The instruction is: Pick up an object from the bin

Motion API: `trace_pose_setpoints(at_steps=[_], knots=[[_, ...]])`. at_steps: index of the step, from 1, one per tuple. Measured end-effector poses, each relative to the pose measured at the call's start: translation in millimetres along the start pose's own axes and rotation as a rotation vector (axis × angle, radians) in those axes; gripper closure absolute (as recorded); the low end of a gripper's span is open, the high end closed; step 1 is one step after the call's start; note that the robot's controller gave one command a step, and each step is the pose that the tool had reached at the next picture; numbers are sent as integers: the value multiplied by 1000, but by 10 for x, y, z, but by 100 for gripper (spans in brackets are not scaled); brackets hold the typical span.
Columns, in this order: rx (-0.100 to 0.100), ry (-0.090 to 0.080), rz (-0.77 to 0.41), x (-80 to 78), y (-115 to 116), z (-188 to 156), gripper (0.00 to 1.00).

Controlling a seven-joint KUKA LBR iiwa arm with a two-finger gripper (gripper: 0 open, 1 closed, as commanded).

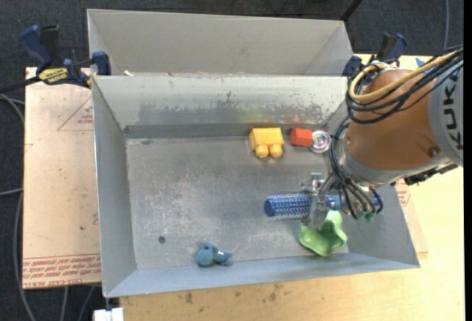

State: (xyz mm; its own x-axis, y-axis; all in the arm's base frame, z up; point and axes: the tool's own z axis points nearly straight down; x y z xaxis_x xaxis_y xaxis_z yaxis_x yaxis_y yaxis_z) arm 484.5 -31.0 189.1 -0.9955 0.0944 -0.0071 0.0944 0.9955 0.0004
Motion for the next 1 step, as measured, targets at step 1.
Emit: trace_pose_setpoints(at_steps=[1], knots=[[-1,-3,5,-157,141,-851,100]])
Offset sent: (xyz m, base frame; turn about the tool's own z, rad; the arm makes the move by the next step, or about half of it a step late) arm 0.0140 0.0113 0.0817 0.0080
